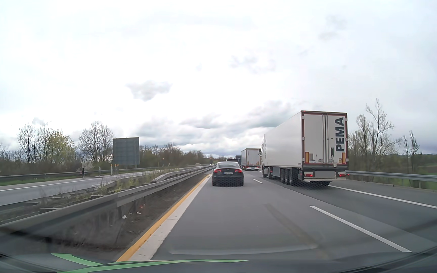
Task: Follow the waypoints while adhering to traffic rules and regulations
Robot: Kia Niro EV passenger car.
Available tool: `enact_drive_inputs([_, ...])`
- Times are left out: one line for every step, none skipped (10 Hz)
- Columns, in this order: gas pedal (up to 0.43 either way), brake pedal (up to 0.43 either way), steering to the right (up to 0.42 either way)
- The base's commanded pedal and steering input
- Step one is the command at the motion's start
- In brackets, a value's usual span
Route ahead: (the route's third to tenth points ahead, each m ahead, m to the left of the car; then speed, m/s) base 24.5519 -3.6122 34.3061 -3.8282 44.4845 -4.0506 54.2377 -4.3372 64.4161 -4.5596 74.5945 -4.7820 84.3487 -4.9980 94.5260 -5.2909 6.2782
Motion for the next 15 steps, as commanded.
enact_drive_inputs([0.067, 0.000, 0.003])
enact_drive_inputs([0.067, 0.000, 0.003])
enact_drive_inputs([0.079, 0.000, 0.002])
enact_drive_inputs([0.079, 0.000, 0.003])
enact_drive_inputs([0.079, 0.000, 0.003])
enact_drive_inputs([0.079, 0.000, 0.002])
enact_drive_inputs([0.087, 0.000, 0.003])
enact_drive_inputs([0.087, 0.000, 0.003])
enact_drive_inputs([0.087, 0.000, 0.002])
enact_drive_inputs([0.087, 0.000, 0.002])
enact_drive_inputs([0.087, 0.000, 0.002])
enact_drive_inputs([0.087, 0.000, 0.002])
enact_drive_inputs([0.087, 0.000, 0.002])
enact_drive_inputs([0.087, 0.000, 0.001])
enact_drive_inputs([0.087, 0.000, 0.001])
